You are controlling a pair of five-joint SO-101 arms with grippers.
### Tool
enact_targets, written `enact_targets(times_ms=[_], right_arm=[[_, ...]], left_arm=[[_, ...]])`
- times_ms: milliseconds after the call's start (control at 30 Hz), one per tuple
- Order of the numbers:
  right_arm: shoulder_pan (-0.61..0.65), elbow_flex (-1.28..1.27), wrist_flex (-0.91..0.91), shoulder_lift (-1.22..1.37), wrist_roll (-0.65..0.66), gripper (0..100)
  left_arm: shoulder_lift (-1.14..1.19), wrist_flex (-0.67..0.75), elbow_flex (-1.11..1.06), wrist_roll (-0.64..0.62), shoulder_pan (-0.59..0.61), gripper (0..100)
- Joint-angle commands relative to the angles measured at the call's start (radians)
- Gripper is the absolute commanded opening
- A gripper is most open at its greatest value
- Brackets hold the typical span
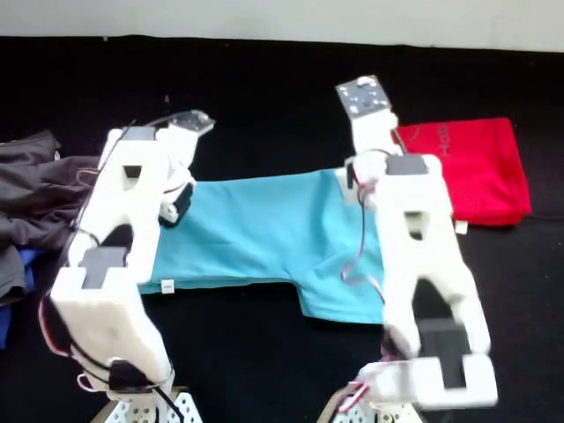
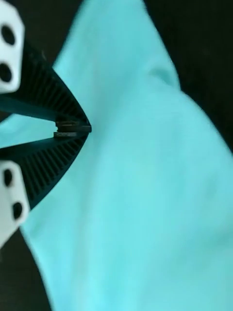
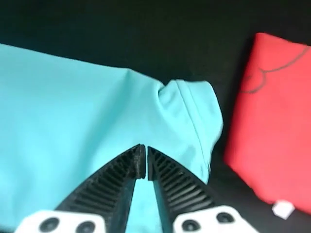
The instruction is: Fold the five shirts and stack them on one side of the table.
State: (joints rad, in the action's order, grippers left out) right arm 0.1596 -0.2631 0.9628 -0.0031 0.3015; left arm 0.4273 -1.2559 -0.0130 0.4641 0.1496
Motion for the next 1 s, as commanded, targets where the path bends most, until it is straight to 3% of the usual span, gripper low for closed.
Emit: enact_targets(times_ms=[0,267,433,533,733,967], right_arm=[[-0.012,0.176,-0.030,0.213,-0.011,1.5],[-0.090,0.519,0.004,0.570,-0.009,1.5],[-0.087,0.662,0.236,0.552,-0.009,1.5],[-0.085,0.711,0.351,0.495,-0.011,1.5],[-0.065,0.631,0.397,0.286,-0.011,1.5],[0.070,0.243,0.323,-0.025,-0.011,0.5]], left_arm=[[0.130,0.002,0.166,-0.009,0.071,1],[0.498,-0.255,0.704,-0.003,0.202,1],[0.676,-0.463,1.055,-0.003,0.220,1],[0.711,-0.516,1.176,-0.008,0.222,1],[0.558,-0.519,1.086,-0.011,0.220,1],[0.213,-0.519,0.679,0.000,0.220,1]])
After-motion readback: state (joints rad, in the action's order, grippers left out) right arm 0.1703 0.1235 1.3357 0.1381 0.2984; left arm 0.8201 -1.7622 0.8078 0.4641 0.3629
